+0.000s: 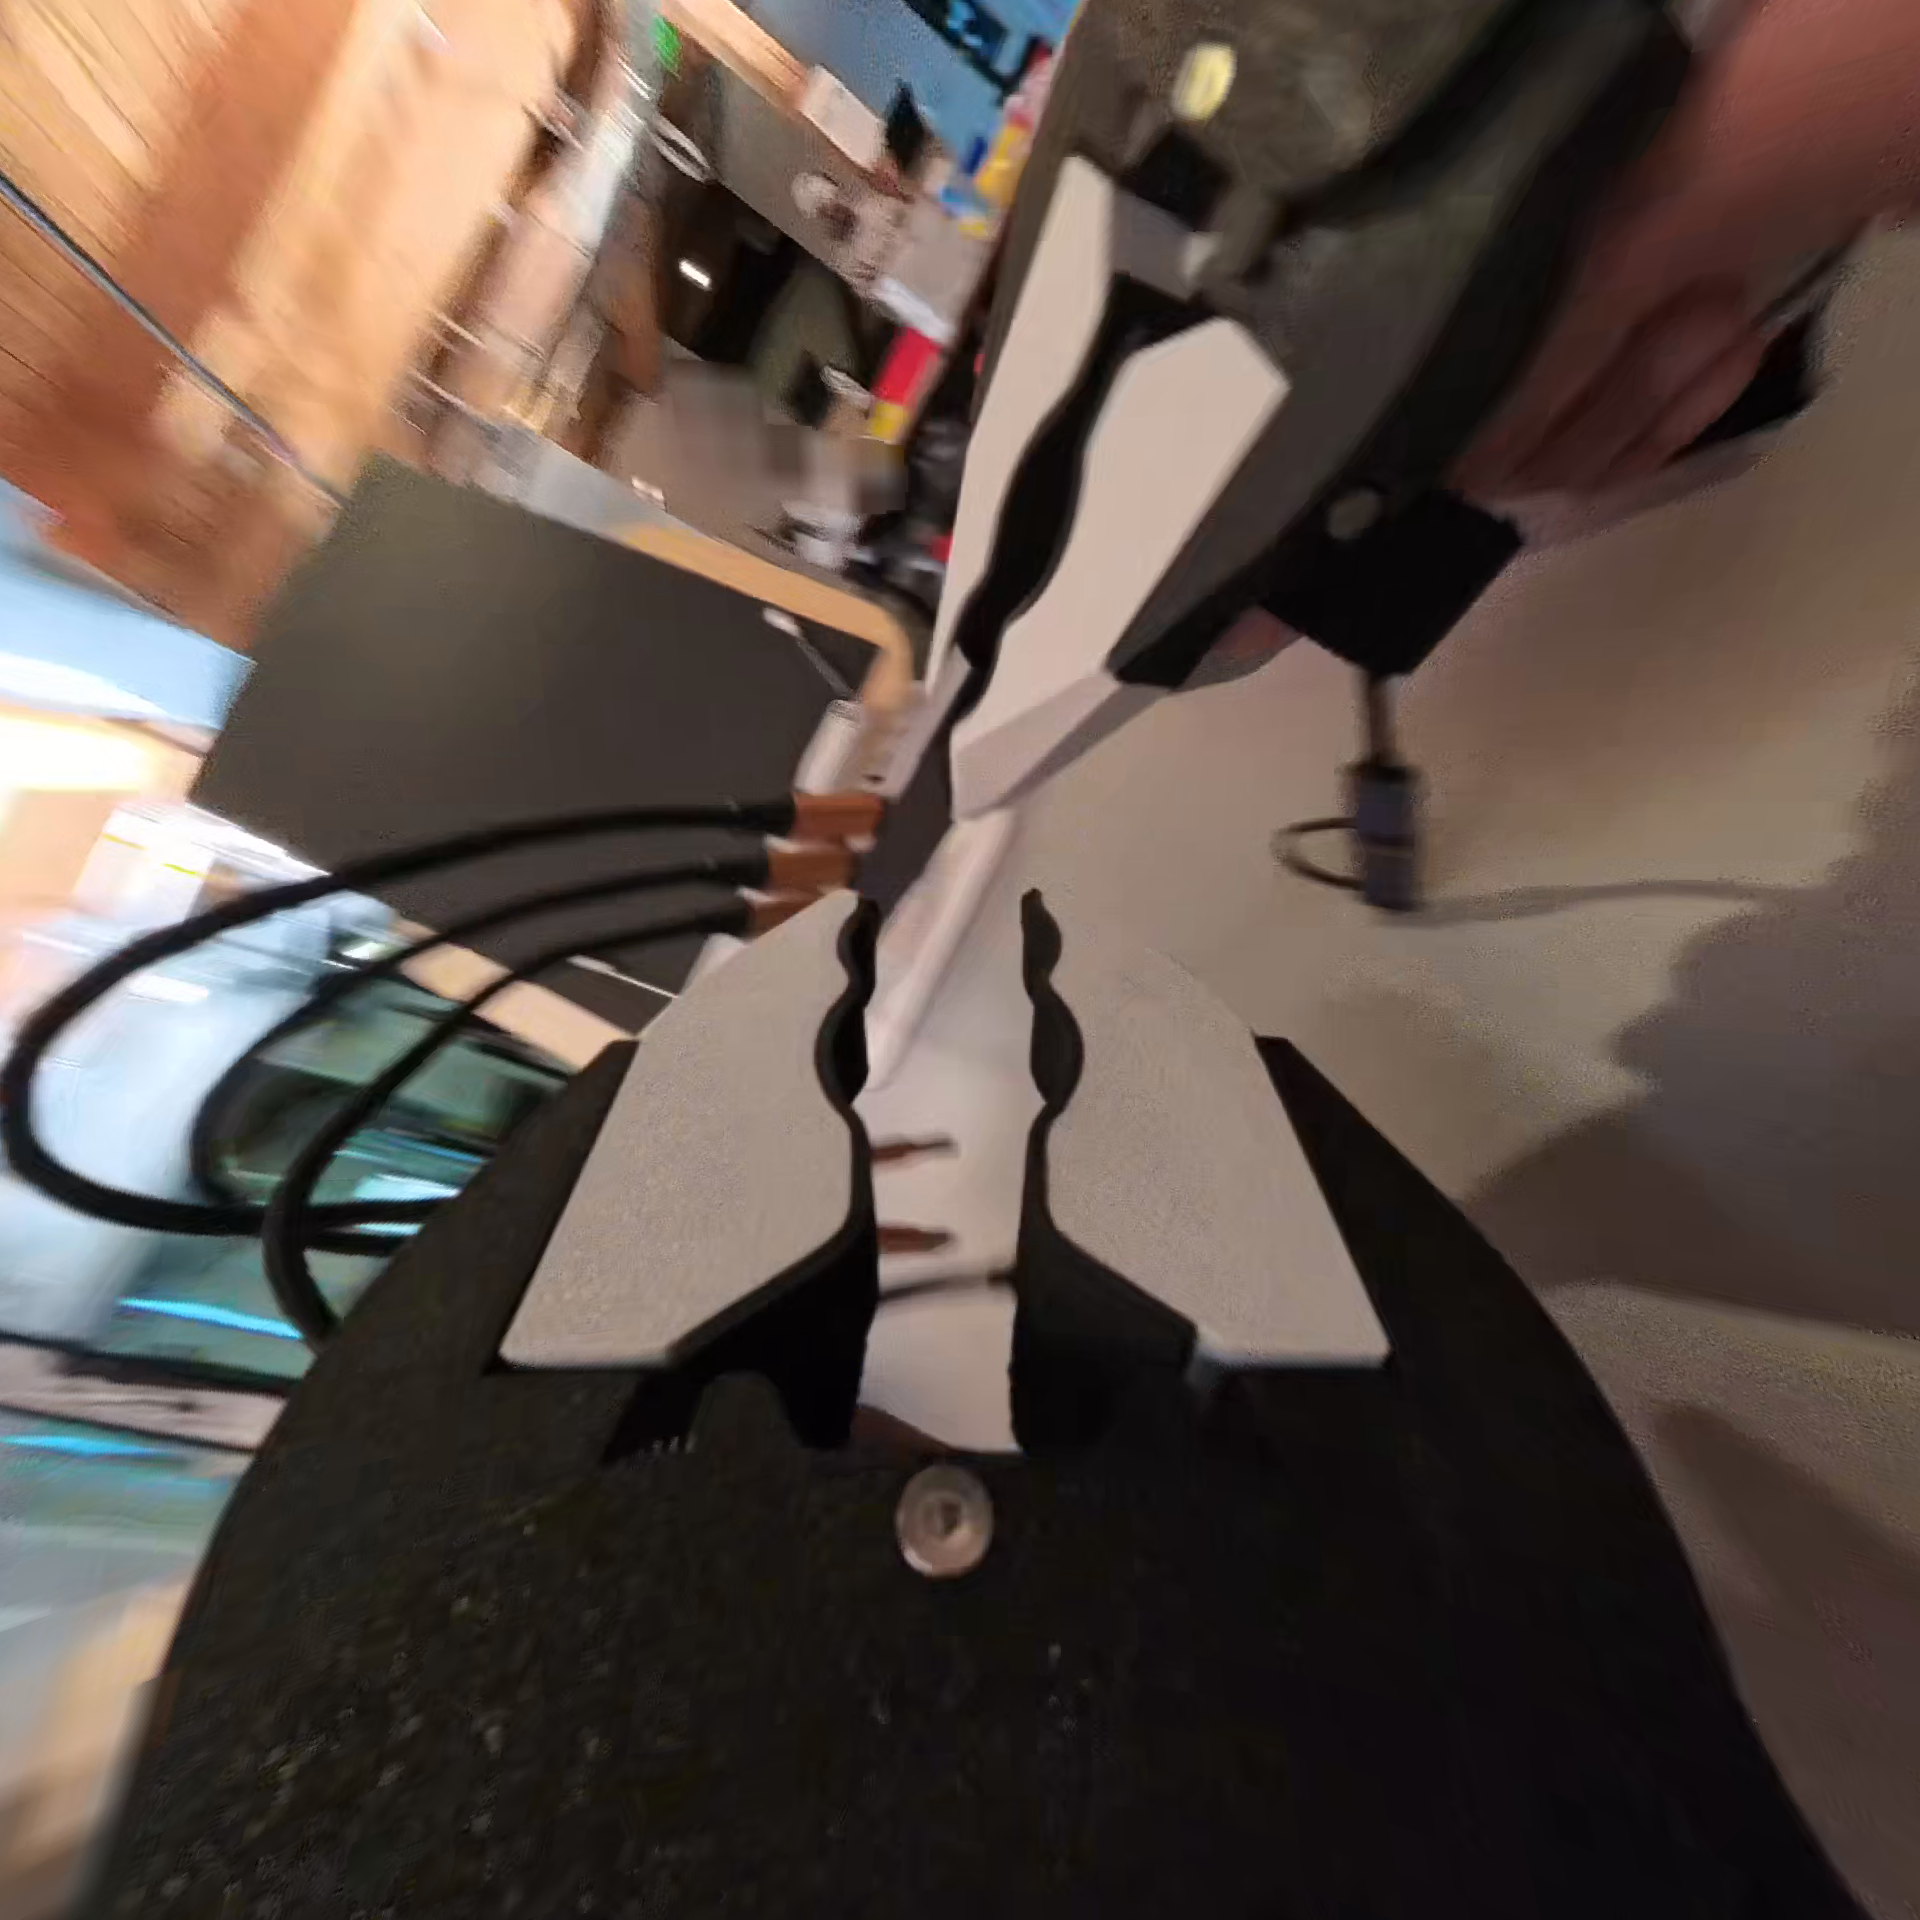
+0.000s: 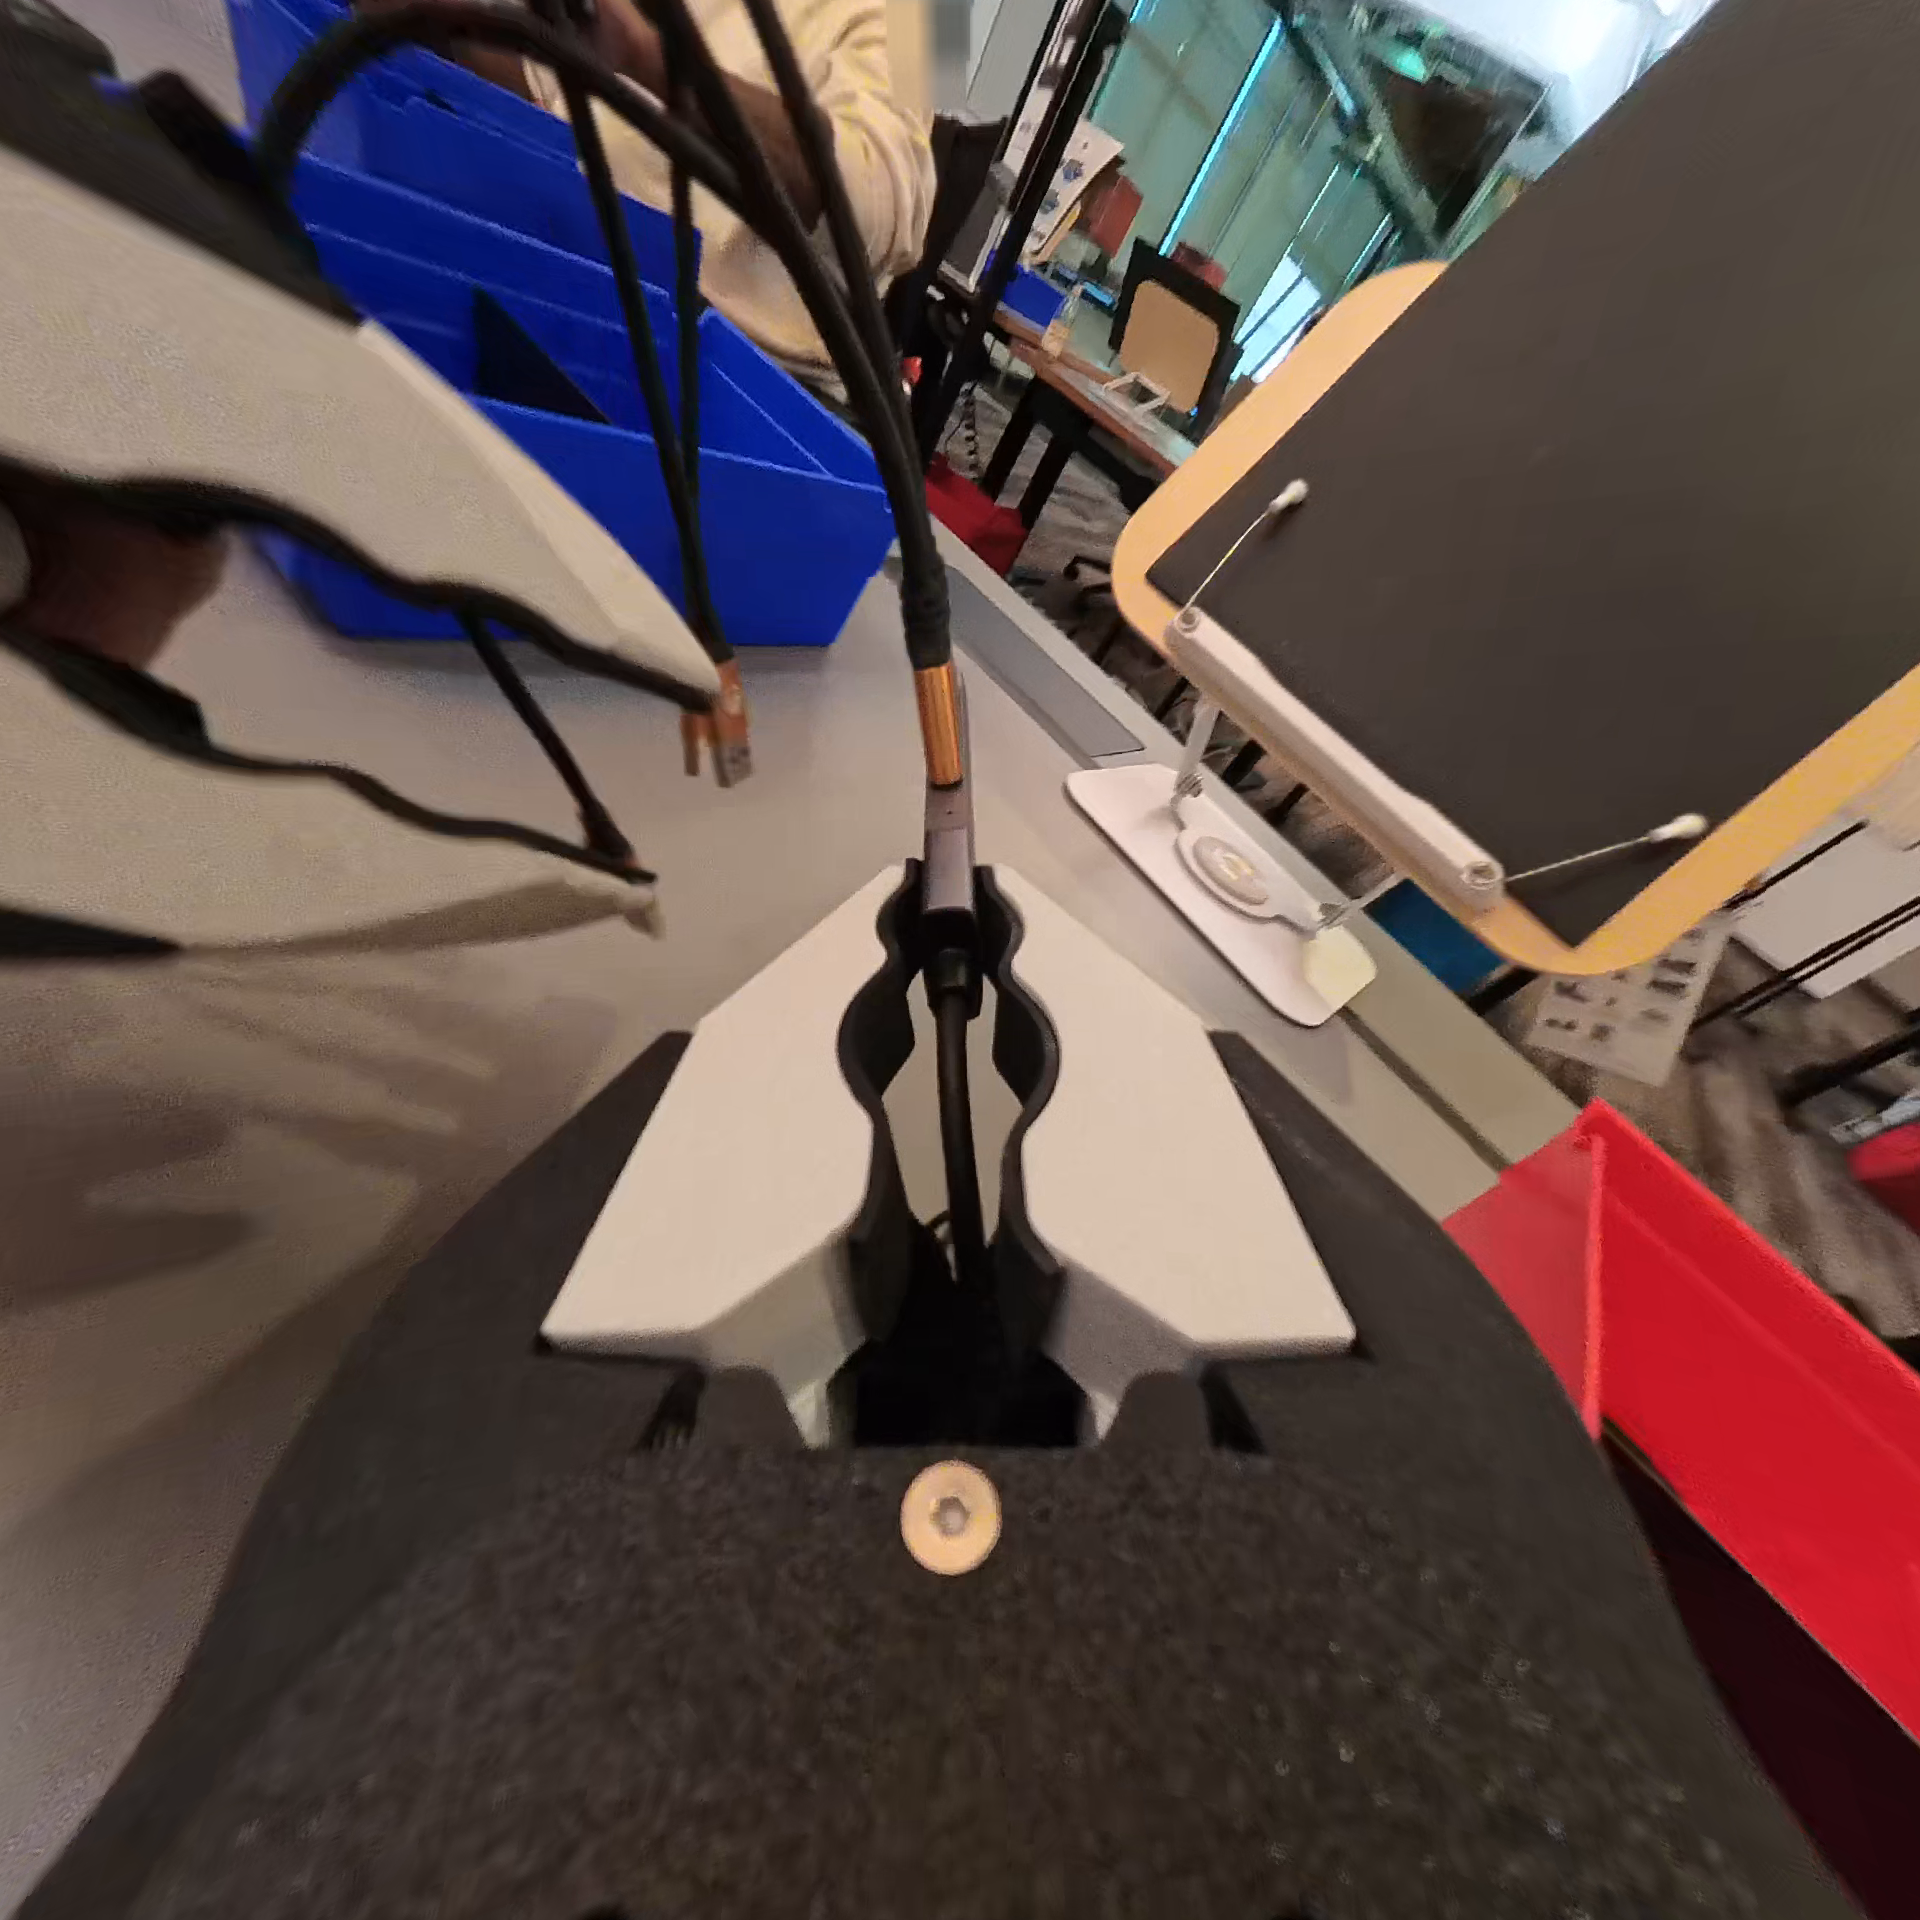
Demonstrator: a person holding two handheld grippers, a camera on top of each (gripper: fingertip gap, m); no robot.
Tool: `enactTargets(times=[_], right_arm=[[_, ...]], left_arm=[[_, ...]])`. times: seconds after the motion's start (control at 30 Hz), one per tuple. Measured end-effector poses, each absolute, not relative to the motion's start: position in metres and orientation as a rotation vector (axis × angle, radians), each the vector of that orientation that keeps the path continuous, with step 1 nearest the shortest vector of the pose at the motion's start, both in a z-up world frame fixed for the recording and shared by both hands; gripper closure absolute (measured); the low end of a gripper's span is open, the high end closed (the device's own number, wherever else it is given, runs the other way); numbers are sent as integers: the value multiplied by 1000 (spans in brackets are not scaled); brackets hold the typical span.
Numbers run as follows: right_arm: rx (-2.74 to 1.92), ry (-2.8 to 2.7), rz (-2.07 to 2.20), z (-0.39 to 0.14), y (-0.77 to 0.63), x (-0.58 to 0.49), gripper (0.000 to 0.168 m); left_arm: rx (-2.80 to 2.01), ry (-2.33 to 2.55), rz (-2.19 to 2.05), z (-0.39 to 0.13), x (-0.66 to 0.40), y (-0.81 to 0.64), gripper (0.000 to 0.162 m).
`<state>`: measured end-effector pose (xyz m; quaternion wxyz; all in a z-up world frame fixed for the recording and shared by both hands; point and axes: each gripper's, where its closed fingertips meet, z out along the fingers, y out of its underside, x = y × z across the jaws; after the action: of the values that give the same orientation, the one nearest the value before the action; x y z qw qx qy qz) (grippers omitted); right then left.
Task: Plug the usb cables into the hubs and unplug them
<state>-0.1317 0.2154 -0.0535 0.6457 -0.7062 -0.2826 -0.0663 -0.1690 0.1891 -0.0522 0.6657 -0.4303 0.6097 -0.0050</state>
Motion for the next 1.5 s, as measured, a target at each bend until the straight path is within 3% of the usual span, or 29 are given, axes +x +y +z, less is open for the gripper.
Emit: enactTargets(times=[0.2, 0.4, 0.63, 0.8, 1.03, 1.17, 1.5], right_arm=[[-1496, -698, -170, -60, 207, -138, 162], [-1345, -791, -170, -48, 194, -161, 161], [-1327, -846, -160, -51, 189, -161, 161], [-1417, -848, -147, -58, 192, -162, 160], [-1555, -924, -171, -66, 200, -170, 142], [-1509, -964, -408, -59, 207, -170, 159], [-1497, -945, -457, -57, 207, -173, 160]], left_arm=[[-1455, 1182, -552, -56, -180, 227, 124], [-1268, 1105, -794, -34, -183, 222, 130], [-1117, 1103, -668, -31, -188, 215, 151], [-1138, 1099, -711, -36, -188, 218, 151], [-1085, 1130, -615, -42, -184, 208, 151], [-1064, 1126, -582, -39, -180, 196, 151], [-1082, 1064, -608, -37, -182, 193, 151]])
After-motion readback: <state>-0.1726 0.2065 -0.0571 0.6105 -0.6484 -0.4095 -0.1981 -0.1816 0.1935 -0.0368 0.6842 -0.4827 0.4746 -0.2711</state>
